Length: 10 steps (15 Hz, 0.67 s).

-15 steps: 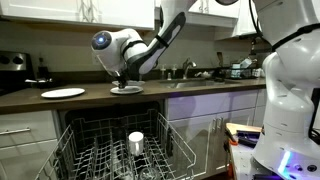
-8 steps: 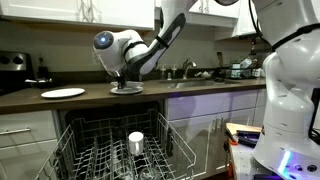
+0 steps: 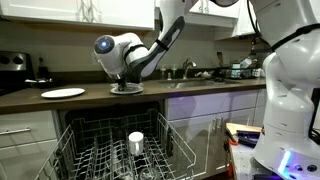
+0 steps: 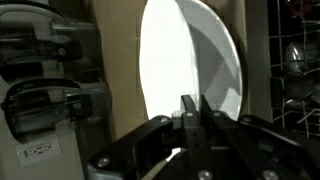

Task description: Remove the plate from the plate dryer and put it on top of the plate on right of the counter

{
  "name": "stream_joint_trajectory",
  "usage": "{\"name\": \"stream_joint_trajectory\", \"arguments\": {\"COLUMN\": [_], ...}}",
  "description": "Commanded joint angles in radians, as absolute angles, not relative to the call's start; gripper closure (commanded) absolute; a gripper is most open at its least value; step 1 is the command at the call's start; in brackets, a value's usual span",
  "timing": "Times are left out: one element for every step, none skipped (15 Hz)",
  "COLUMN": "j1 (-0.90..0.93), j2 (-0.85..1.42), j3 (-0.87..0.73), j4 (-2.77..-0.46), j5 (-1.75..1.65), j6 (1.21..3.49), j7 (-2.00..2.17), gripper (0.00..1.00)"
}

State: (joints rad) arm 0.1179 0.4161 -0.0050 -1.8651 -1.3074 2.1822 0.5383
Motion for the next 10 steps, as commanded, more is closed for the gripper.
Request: {"name": "stream_joint_trajectory", "arguments": {"j1": [0.111, 0.111, 0.111, 0.111, 0.111, 0.111, 0.111, 0.111, 0.11, 0.109], "j2": [0.426, 0.427, 0.427, 0.427, 0.427, 0.426, 0.426, 0.426, 0.427, 0.427], "j3": [-0.001, 0.0, 0.0, 0.001, 0.001, 0.001, 0.001, 0.001, 0.002, 0.002], "j4": [-1.845, -1.844, -1.845, -1.845, -1.845, -1.845, -1.845, -1.844, -1.844, -1.844], "j5": [-1.348, -1.346, -1.345, -1.345, -1.344, -1.344, -1.345, -1.344, -1.342, -1.341], "j6": [2.18, 2.18, 2.182, 2.182, 2.183, 2.183, 2.183, 2.183, 2.186, 2.189], "j7": [0.557, 0.557, 0.556, 0.556, 0.555, 0.555, 0.556, 0.555, 0.554, 0.554], "gripper": [0.98, 0.98, 0.97, 0.92, 0.85, 0.83, 0.8, 0.82, 0.85, 0.86]}}
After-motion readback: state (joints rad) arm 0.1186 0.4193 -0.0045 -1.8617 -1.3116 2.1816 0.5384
